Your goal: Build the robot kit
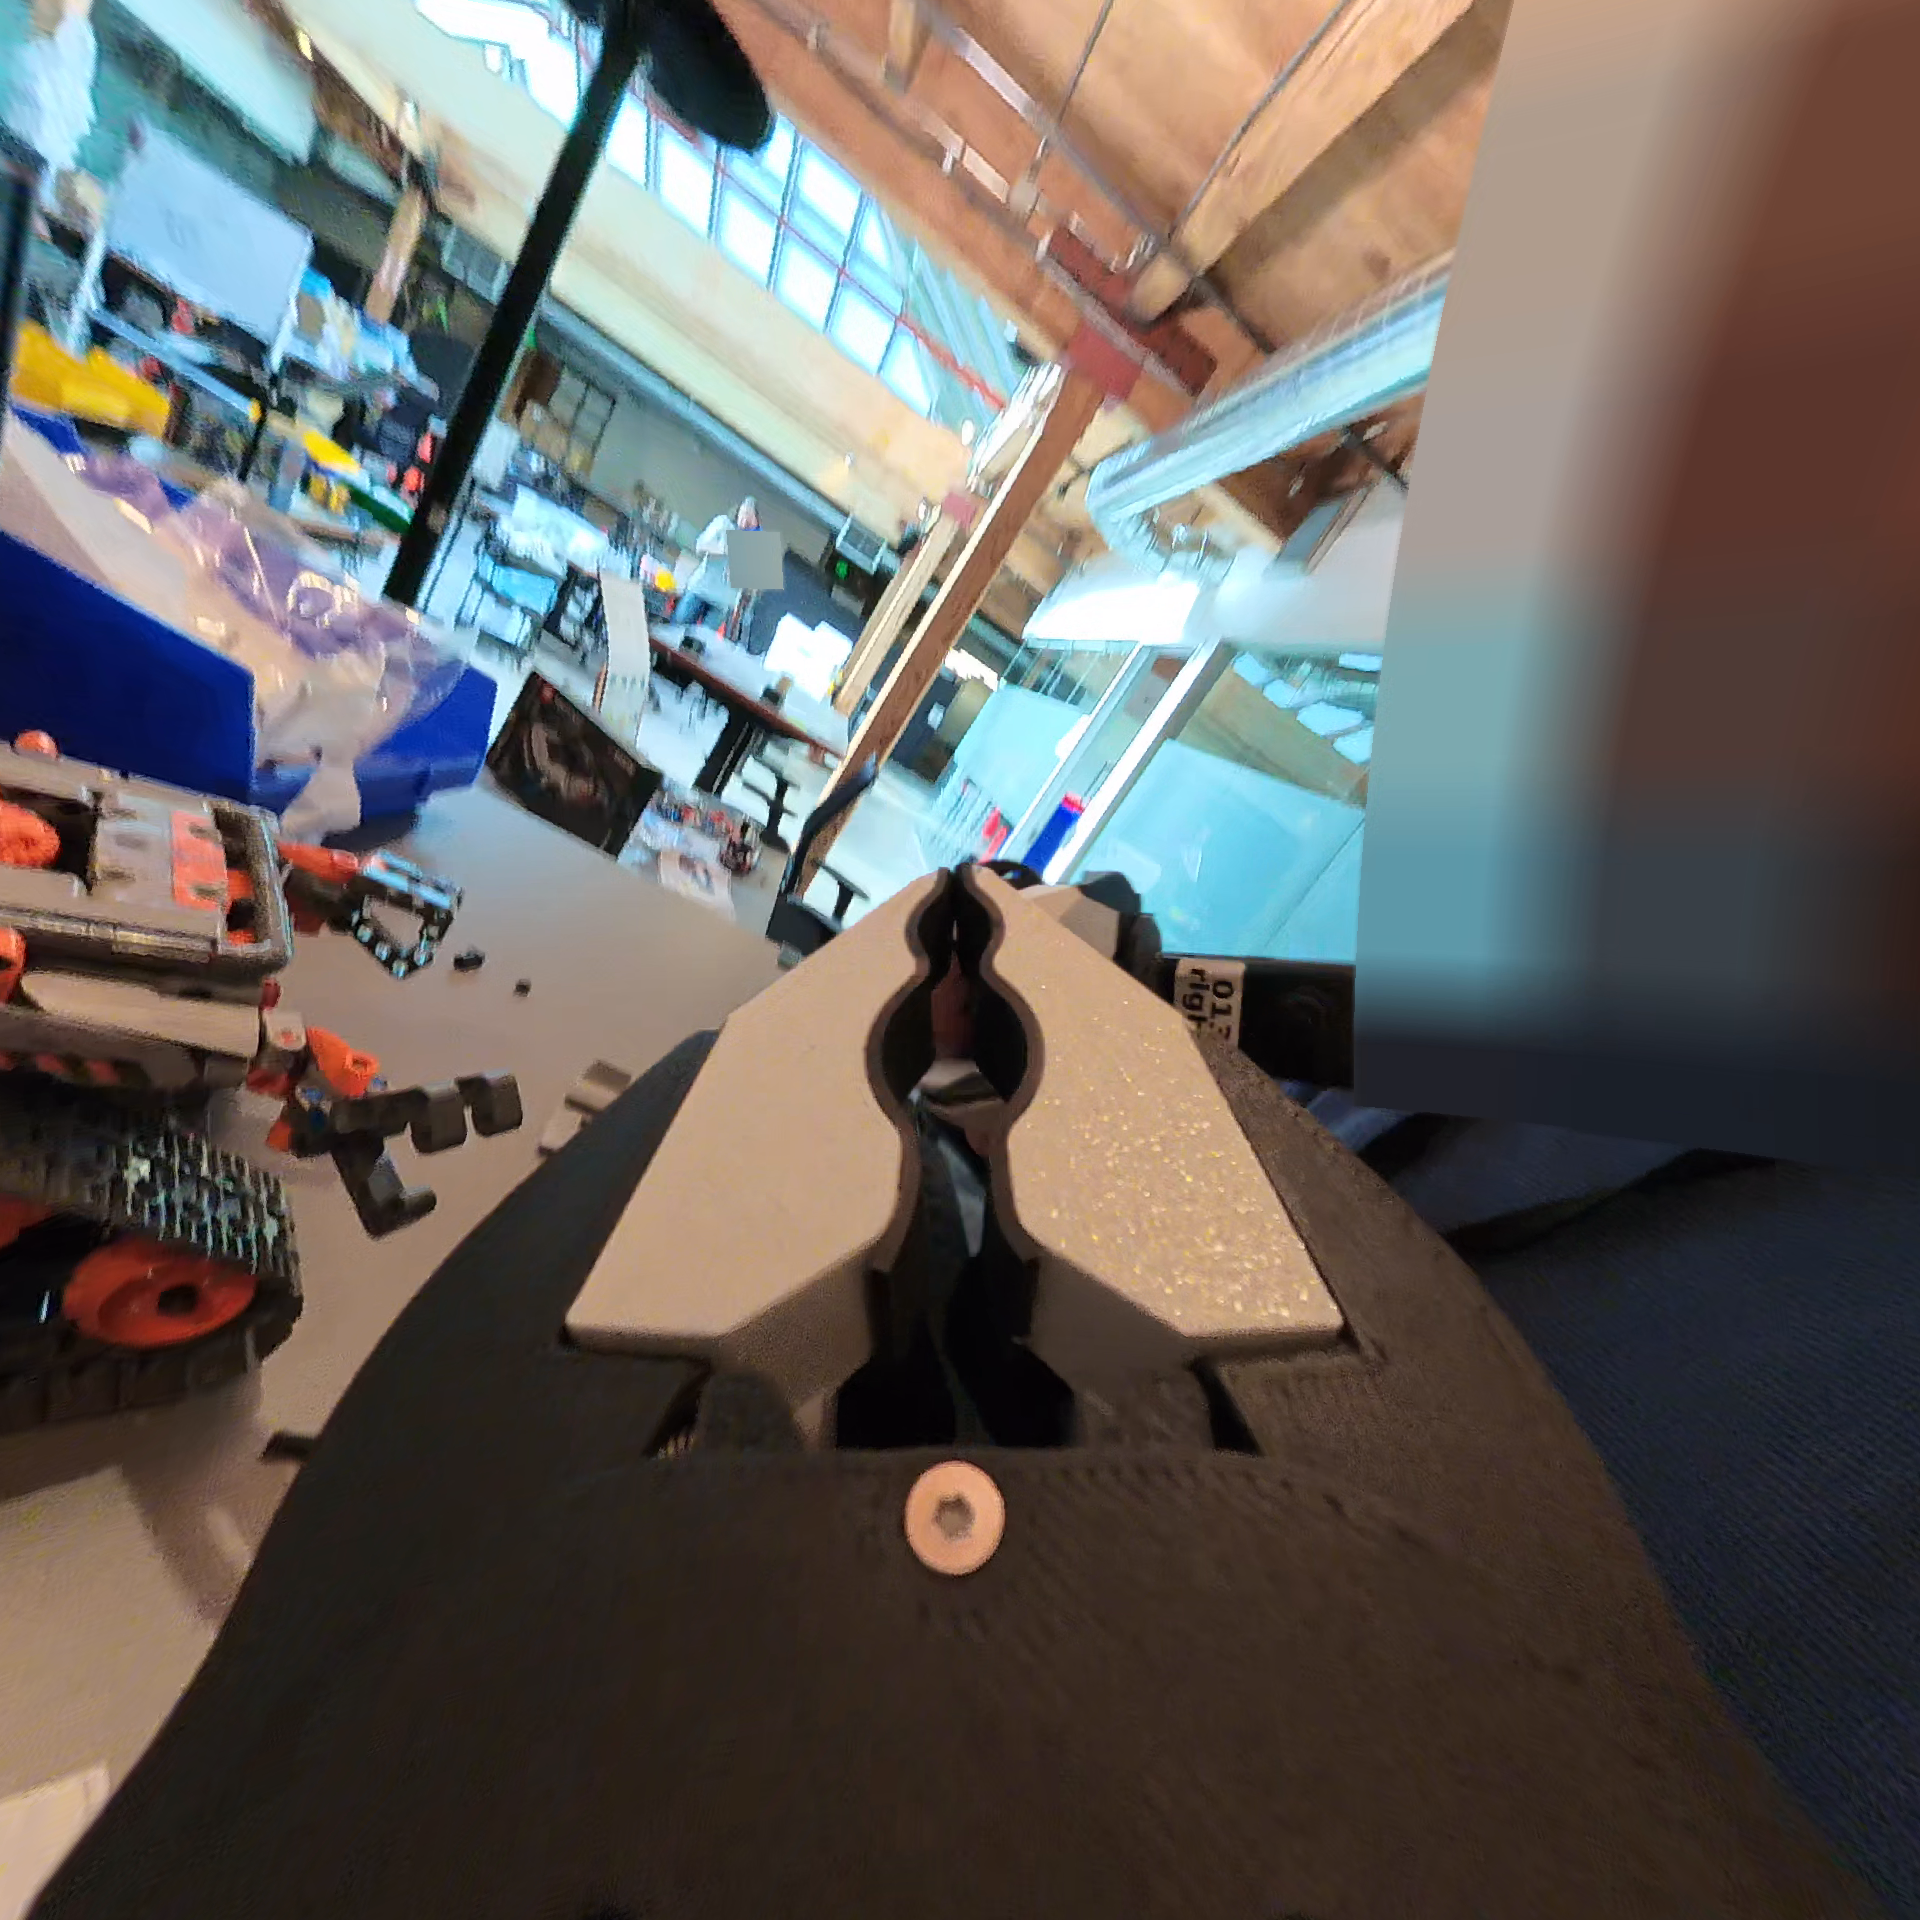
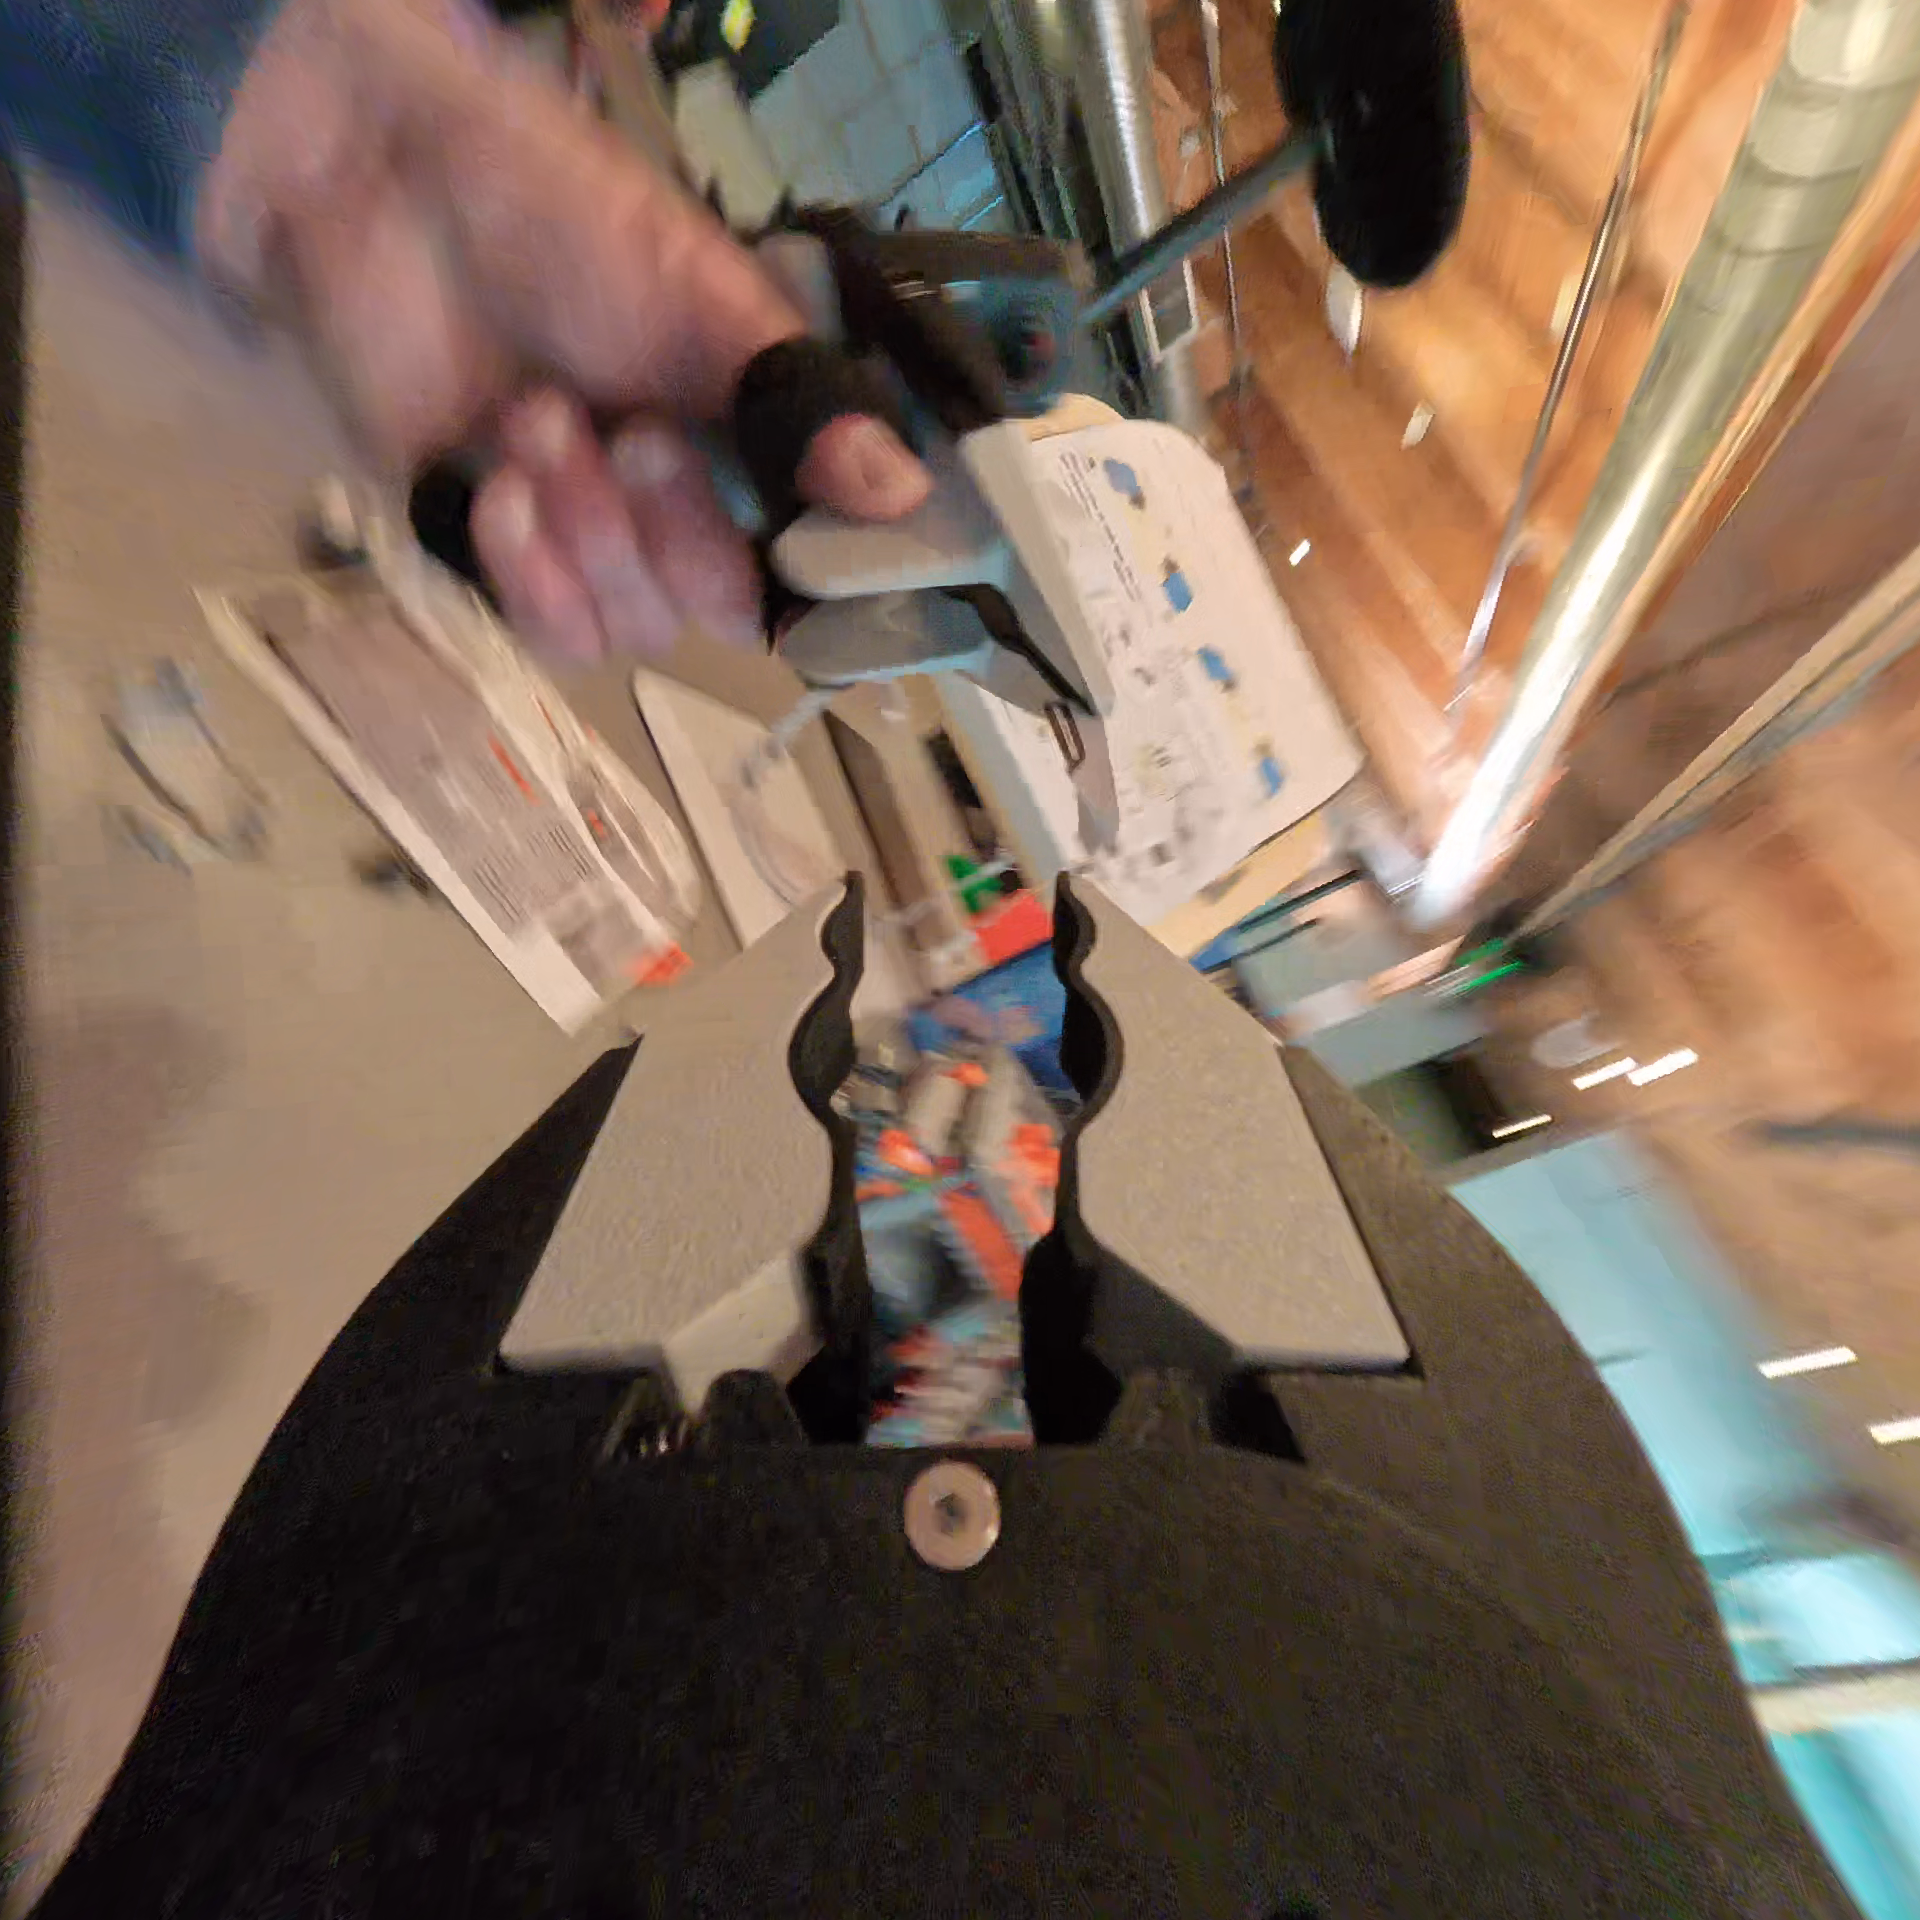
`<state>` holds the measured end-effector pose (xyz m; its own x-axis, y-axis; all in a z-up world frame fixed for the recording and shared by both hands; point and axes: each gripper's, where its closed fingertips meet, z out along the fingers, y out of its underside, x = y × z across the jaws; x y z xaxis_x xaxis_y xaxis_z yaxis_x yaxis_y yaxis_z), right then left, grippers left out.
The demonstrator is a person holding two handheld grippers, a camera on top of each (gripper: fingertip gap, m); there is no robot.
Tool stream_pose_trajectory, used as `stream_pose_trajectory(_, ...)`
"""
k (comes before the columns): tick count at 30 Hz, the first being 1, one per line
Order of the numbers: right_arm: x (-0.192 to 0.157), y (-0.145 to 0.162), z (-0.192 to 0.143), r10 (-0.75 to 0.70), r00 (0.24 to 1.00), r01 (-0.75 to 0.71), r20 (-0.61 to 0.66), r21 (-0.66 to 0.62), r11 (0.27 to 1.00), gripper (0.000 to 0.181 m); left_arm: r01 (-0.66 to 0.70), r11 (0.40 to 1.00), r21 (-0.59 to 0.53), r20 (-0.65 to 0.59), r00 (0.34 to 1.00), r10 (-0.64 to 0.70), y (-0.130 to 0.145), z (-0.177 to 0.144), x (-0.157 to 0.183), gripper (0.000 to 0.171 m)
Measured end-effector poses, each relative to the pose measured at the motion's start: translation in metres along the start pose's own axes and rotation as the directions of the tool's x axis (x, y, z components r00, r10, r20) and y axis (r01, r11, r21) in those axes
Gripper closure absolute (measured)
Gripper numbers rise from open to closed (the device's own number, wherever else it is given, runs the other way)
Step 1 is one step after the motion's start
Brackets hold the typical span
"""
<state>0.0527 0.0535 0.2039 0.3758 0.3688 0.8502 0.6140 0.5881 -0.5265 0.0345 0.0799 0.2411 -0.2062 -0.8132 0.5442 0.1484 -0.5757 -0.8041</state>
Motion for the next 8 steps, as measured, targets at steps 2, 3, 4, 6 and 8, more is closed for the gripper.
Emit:
stream_pose_trajectory(2,0.012,-0.002,-0.001,0.441,0.896,-0.444,0.059,0.046,0.895,0.145,-0.029,0.997,0.069,0.009,1.0,0.029,-0.008,0.0,-0.001,0.171)
stream_pose_trajectory(3,0.016,-0.006,-0.001,0.624,0.771,-0.635,0.131,0.082,0.768,0.15,-0.049,0.994,0.101,-0.009,0.999,0.05,-0.011,0.0,0.003,0.171)
stream_pose_trajectory(4,0.02,-0.011,-0.001,0.757,0.621,-0.783,0.205,0.117,0.611,0.153,-0.054,0.99,0.132,-0.024,0.998,0.057,-0.013,0.002,0.006,0.171)
stream_pose_trajectory(6,0.031,-0.017,0.001,0.877,0.346,-0.937,0.333,0.174,0.304,0.154,-0.037,0.986,0.165,-0.083,0.995,0.051,-0.011,0.007,0.013,0.171)
stream_pose_trajectory(8,0.041,-0.018,0.004,0.892,0.16,-0.975,0.423,0.208,0.076,0.152,0.024,0.977,0.214,-0.143,0.99,0.007,-0.012,0.01,0.015,0.171)
